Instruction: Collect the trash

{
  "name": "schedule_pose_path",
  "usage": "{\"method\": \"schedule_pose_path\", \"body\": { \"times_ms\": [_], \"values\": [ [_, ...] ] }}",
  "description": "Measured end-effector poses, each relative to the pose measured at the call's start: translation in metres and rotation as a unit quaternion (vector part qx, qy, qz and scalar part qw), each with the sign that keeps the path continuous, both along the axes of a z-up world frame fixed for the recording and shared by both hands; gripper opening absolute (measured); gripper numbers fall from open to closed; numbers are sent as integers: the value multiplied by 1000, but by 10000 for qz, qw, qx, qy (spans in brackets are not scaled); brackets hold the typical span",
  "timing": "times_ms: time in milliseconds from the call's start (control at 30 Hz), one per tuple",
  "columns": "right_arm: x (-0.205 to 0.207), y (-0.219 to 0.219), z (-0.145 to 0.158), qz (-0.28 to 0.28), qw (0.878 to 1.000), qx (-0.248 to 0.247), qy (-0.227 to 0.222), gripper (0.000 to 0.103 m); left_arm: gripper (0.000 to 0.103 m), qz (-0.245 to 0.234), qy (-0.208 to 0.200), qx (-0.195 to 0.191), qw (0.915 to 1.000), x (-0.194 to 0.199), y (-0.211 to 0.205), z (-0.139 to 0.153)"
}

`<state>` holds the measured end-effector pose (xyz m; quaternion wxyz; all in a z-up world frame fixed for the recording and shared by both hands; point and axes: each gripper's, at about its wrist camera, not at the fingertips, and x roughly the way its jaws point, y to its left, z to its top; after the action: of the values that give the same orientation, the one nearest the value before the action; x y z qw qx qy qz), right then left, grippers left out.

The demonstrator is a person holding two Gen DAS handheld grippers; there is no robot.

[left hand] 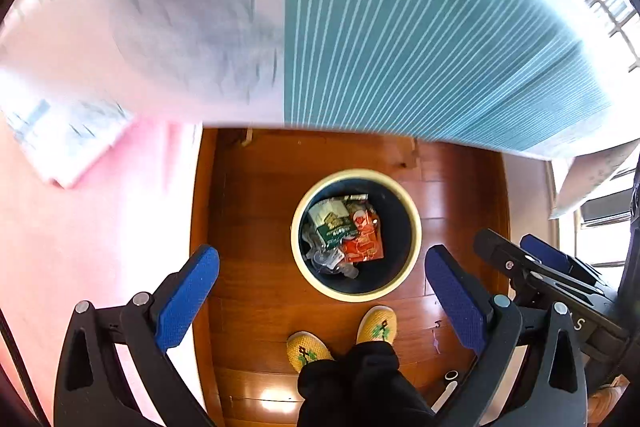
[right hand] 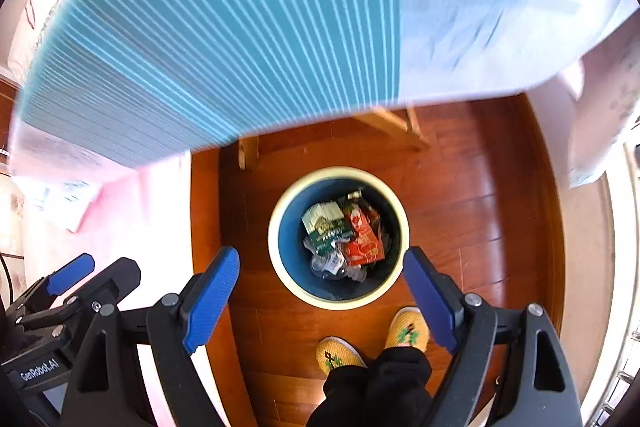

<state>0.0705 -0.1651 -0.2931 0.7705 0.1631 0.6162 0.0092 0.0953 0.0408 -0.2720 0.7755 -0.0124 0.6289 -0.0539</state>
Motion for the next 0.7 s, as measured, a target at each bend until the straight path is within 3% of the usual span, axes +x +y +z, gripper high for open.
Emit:
{"method": "schedule_pose_path", "body": {
  "times_ms": [367,700],
  "values": [
    [14,-19,112,-123,9977,-192,-642,85,102,-129,-649,164,9977,17,-15,115],
    [28,-19,202,191,9931,-494,-1046,85,102,-58,-1050,119,9944,32,-23,199]
  ]
}}
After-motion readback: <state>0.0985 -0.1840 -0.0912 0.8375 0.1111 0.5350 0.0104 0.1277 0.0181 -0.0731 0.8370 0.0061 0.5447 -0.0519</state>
